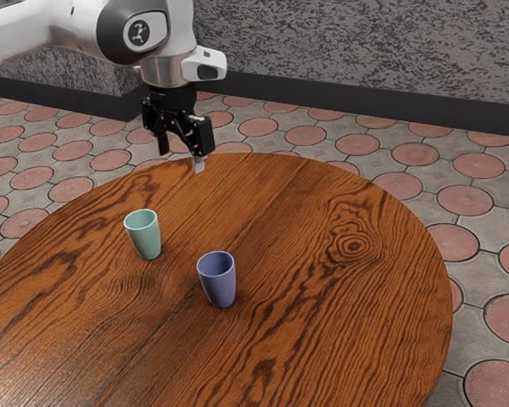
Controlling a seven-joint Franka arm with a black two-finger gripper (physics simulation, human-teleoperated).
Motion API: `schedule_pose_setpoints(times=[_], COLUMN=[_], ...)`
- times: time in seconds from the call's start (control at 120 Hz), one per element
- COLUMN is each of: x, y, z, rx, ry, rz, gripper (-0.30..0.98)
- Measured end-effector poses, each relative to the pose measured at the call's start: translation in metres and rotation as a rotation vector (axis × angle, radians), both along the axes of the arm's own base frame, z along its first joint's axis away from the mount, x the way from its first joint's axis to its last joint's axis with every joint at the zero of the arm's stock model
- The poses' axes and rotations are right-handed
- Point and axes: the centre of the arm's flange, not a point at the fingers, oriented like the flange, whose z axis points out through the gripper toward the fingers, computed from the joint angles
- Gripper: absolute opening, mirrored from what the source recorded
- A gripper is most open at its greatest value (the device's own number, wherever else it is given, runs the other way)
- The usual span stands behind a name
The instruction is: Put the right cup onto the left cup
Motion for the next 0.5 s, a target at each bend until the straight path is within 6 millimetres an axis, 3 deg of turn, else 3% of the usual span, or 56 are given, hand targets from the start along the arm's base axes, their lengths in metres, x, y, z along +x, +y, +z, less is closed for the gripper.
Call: schedule_pose_setpoints(times=[0.167, 0.358, 0.5], x=[0.001, 0.002, 0.0], y=[-0.001, -0.005, -0.008], z=[-0.007, -0.044, -0.075], rx=[-0.007, -0.049, -0.08], ry=[-0.003, 0.022, 0.043], rz=[-0.004, 0.005, 0.03], gripper=[0.69, 0.68, 0.61])
